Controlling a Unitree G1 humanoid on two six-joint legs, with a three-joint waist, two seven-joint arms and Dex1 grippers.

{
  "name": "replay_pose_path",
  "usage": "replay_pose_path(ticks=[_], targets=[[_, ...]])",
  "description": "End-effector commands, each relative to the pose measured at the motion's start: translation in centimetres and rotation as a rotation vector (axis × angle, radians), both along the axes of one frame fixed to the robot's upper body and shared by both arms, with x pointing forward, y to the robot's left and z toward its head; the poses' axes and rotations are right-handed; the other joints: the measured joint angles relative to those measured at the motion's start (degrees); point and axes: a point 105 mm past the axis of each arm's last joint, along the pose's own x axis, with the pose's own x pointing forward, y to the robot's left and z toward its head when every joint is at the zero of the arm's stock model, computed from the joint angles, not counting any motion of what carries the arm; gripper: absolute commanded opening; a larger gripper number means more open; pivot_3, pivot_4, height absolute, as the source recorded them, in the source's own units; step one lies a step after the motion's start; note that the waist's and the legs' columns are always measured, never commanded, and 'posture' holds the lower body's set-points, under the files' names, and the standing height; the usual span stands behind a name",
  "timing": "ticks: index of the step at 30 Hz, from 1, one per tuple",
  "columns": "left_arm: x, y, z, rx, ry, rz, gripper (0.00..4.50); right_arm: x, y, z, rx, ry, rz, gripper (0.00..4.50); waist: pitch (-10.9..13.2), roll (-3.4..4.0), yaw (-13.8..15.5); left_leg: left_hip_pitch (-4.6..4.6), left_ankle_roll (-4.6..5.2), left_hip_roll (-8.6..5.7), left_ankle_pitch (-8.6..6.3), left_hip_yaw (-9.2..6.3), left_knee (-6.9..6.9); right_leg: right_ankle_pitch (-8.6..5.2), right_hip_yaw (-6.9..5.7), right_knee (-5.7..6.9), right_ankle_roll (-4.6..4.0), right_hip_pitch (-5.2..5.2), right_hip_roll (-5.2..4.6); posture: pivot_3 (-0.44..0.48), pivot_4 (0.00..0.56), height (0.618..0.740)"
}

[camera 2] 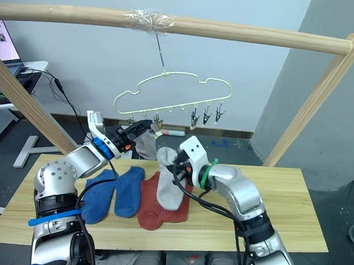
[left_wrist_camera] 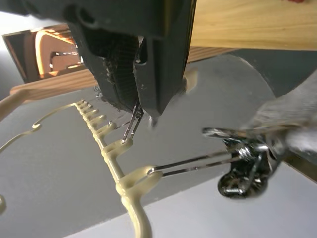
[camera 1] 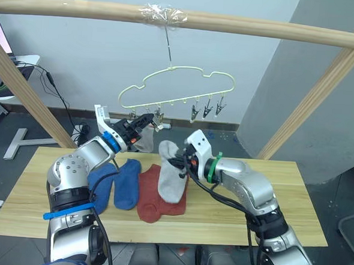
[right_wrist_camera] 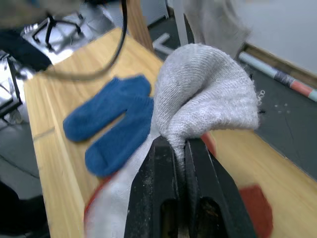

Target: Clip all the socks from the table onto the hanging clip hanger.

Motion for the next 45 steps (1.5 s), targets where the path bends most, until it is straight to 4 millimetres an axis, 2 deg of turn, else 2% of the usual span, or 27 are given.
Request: replay_pose_path(ticks=[1,8,17,23,28,32,33,34,37,40,43,45], targets=[[-1.3,-0.8,-0.1,0.003,0.010,-0.051,0.01,0.5,0.1,1.9,0.063,-0.033,0.004,0.01,0.0,0.00,0.1,0.00,0.00,0.00,0.00,-0.01,-0.03,-0.01,0.00,0.00,-0.01,-0.01,0.00,0.255,0.155,0.740],[-1.6,-0.2,-0.6,0.012,0.026,-0.025,0.01,0.4,-0.5,2.9,0.099,-0.023,0.009,0.01,0.0,0.00,1.0,0.00,0.00,0.00,-0.01,-0.01,-0.15,-0.06,-0.02,-0.04,-0.08,-0.04,0.01,0.258,0.158,0.740],[-2.1,-1.2,0.1,-0.001,-0.005,-0.077,0.01,0.7,0.0,3.5,0.116,-0.026,0.002,0.01,0.0,0.01,1.0,0.00,0.00,0.01,-0.01,-0.02,-0.15,-0.06,-0.03,-0.05,-0.08,-0.04,0.01,0.258,0.158,0.740],[-2.3,-1.1,0.3,0.009,-0.023,-0.094,2.02,0.7,-0.1,3.5,0.109,-0.033,0.002,0.00,0.0,0.02,1.1,-0.06,-0.01,0.01,-0.01,-0.01,-0.18,-0.07,-0.03,-0.10,-0.09,-0.10,0.01,0.247,0.154,0.740],[-1.7,0.6,-0.7,0.123,-0.032,0.036,3.59,-0.1,0.4,2.8,0.096,-0.023,0.037,0.00,0.0,0.02,1.0,-0.09,-0.01,0.01,-0.01,-0.01,-0.19,-0.08,-0.03,-0.10,-0.10,-0.12,0.01,0.246,0.156,0.740],[-2.2,1.3,-1.0,0.252,-0.069,0.076,3.59,-0.1,0.5,2.7,0.095,-0.022,0.036,0.00,0.0,0.04,1.0,-0.08,-0.01,0.02,-0.01,-0.01,-0.26,-0.10,-0.03,-0.11,-0.14,-0.16,0.01,0.256,0.155,0.740],[-2.7,1.5,-0.9,0.329,-0.092,0.073,3.59,0.0,0.6,2.6,0.091,-0.022,0.028,0.00,0.0,0.04,1.1,-0.07,-0.01,0.02,-0.01,-0.01,-0.29,-0.11,-0.04,-0.11,-0.16,-0.16,0.01,0.256,0.155,0.740],[-3.1,1.6,-0.9,0.384,-0.109,0.069,3.61,0.1,0.6,2.4,0.088,-0.021,0.022,0.56,0.0,0.04,1.0,-0.08,-0.01,0.02,-0.01,0.00,-0.33,-0.12,-0.04,-0.11,-0.16,-0.18,0.01,0.267,0.152,0.740],[-4.6,2.8,-0.7,0.564,-0.164,0.116,3.61,0.3,0.6,1.4,0.054,-0.031,0.020,1.54,0.0,0.05,1.0,-0.02,-0.02,0.02,-0.01,0.08,-0.51,-0.14,0.05,-0.17,-0.18,-0.21,0.01,0.278,0.151,0.740],[-6.2,2.4,-0.1,0.504,-0.189,0.002,3.61,0.3,0.4,0.5,0.030,-0.038,0.025,2.57,0.0,0.06,1.3,0.00,-0.03,0.02,-0.01,0.12,-0.74,-0.21,0.02,-0.19,-0.24,-0.28,-0.03,0.287,0.147,0.740],[-6.4,2.9,0.4,0.429,-0.199,-0.030,3.61,0.5,0.0,-0.2,-0.002,-0.061,0.015,3.69,0.0,0.06,2.0,-0.04,-0.03,0.04,-0.01,0.08,-0.77,-0.27,-0.10,-0.18,-0.32,-0.31,-0.03,0.300,0.143,0.740],[-7.2,2.7,0.6,0.528,-0.296,-0.070,3.61,0.6,-0.6,-0.5,-0.031,-0.094,-0.005,4.37,0.0,0.06,2.3,-0.03,-0.03,0.04,-0.01,0.10,-0.77,-0.27,-0.08,-0.18,-0.31,-0.31,-0.03,0.304,0.143,0.740]])
